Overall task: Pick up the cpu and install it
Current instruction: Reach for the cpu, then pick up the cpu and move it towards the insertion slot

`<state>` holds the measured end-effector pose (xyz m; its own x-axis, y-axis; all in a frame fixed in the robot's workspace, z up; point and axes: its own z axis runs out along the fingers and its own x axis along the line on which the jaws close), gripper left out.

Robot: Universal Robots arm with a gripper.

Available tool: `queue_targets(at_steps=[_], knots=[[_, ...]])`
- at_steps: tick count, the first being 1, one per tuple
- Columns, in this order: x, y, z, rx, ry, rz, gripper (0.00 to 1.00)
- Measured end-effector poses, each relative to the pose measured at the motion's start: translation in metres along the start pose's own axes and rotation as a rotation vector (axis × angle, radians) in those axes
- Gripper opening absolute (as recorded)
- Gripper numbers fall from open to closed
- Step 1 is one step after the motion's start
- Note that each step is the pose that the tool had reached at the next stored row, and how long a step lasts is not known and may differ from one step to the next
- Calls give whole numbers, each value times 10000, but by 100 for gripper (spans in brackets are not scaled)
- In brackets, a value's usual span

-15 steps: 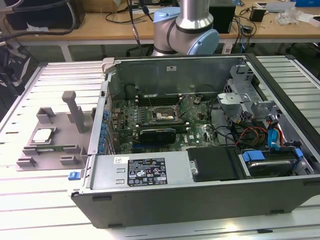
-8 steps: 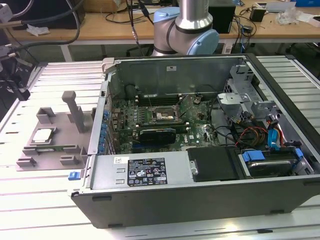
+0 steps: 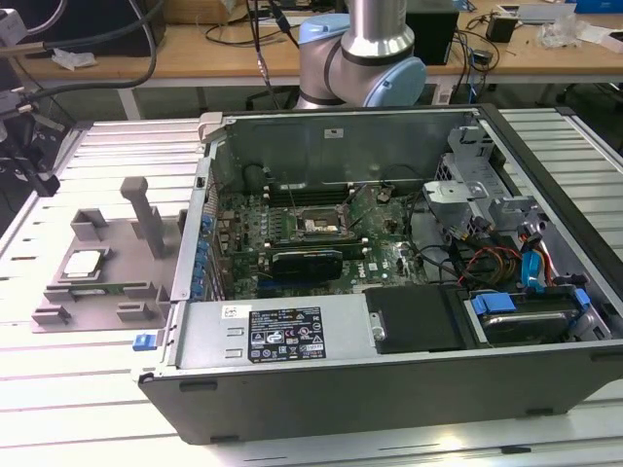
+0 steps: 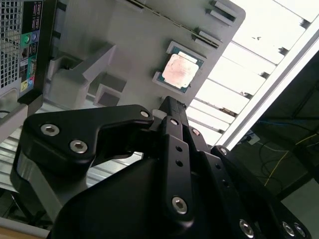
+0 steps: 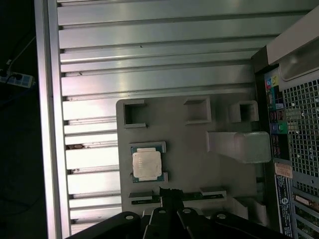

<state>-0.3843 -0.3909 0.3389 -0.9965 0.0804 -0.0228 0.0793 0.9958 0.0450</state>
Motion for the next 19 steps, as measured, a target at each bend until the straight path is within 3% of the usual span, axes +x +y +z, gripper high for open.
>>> queue_targets(at_steps=[19], knots=[[0,0,8,-1,0,-1,11]])
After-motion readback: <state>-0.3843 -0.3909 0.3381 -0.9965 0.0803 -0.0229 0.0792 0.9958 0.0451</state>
